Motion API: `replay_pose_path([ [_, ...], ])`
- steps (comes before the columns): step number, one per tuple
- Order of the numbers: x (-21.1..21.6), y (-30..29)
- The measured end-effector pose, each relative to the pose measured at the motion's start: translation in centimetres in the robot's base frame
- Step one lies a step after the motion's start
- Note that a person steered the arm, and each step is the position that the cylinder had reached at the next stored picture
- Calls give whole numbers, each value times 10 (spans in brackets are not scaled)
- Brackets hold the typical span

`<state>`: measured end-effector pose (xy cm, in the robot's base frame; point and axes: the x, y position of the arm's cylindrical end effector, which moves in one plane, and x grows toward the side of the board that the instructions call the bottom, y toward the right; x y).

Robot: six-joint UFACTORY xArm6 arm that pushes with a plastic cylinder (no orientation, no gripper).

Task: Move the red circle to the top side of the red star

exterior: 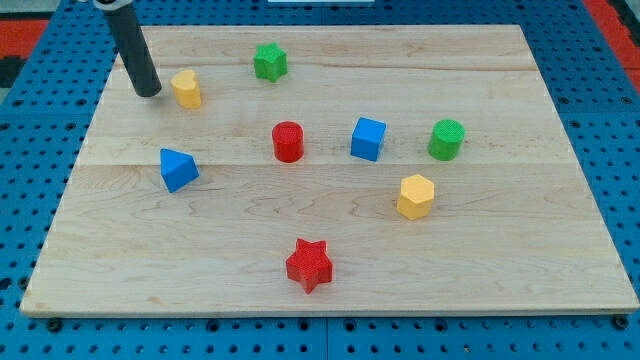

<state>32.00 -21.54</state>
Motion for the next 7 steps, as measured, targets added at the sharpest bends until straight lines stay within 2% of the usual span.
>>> replay_pose_path([
  [1,5,77],
  [2,-23,69],
  [3,-46,91],
  [5,103,121],
  [6,86,127],
  [7,34,101],
])
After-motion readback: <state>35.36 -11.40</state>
